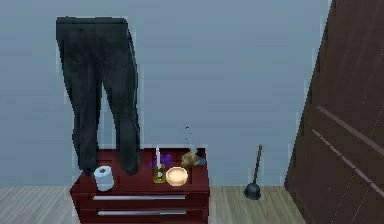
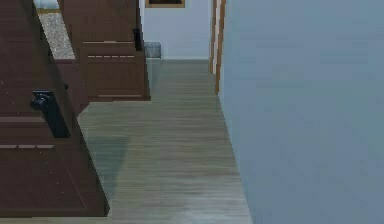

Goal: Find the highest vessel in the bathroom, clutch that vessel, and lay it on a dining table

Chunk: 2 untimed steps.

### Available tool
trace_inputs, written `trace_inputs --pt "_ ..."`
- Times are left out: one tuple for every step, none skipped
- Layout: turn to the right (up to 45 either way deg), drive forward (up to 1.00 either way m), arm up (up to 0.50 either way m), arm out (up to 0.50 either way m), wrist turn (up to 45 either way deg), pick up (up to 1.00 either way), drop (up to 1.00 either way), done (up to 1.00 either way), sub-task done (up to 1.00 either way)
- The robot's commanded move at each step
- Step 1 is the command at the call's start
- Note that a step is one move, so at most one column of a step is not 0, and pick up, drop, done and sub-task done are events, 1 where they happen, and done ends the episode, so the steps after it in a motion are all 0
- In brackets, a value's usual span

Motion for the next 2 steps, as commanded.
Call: trace_inputs --pt "0.0 0.05 0.0 0.0 0.0 0.0 0.0 0.0 0.0" --pt "-45.0 0.0 0.0 0.0 0.0 0.0 0.0 0.0 0.0"
